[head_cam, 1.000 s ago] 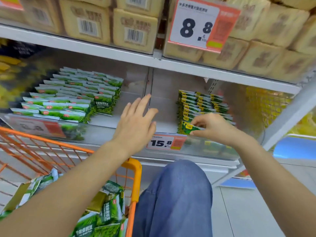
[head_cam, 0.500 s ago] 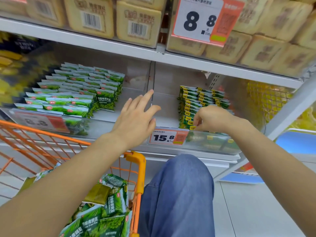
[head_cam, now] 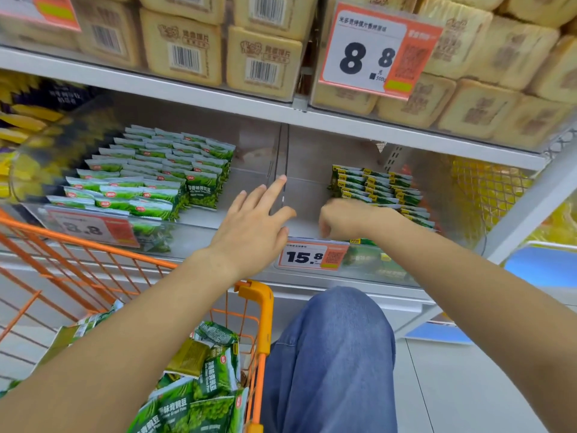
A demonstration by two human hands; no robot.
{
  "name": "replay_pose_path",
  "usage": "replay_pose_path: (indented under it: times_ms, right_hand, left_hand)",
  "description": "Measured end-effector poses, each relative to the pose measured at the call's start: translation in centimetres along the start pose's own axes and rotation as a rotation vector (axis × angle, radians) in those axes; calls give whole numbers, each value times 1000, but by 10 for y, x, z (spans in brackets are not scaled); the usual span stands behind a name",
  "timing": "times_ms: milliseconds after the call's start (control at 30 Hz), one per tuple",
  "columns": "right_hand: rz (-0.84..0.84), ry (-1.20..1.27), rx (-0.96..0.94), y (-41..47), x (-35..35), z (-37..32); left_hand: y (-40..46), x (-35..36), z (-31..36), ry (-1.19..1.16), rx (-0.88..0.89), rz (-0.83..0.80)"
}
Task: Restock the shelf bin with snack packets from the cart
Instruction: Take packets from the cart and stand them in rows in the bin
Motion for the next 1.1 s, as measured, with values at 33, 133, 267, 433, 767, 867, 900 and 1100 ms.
replay_pose_path:
  times_ms: [33, 133, 267, 433, 767, 867, 900, 1100]
  right_hand:
    - [-55, -44, 15, 2, 8, 6]
    - [-68, -30, 28, 3, 14, 16]
    - [170, 280, 22, -10, -14, 13]
    - [733, 355, -172, -65, -77, -28]
    - [438, 147, -741, -86, -43, -245]
    - [33, -57, -624, -55, 4, -288]
    - [-68, -80, -587, -46, 17, -298]
    - [-445, -248, -448, -13, 67, -319]
  left_hand:
    - [0, -1, 0, -1, 5, -5]
    - [0, 1, 0, -8, 5, -35]
    - [2, 2, 1, -48, 6, -117]
    - [-31, -43, -20, -196, 102, 38]
    - [-165, -35, -91, 106, 139, -164]
    - [-183, -33, -104, 87, 89, -212]
    - [-189, -28, -111, 82, 43, -252]
    - [-206, 8, -142, 28, -180, -578]
Point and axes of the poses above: each hand's wrist, its own y-axis towards the middle knuckle, its own x-axis out of the palm, z = x × y, the point moved 8 cm from there along y, towards the middle knuckle, and after that the axes turned 4 degrees about y, right-handed, at the moved point
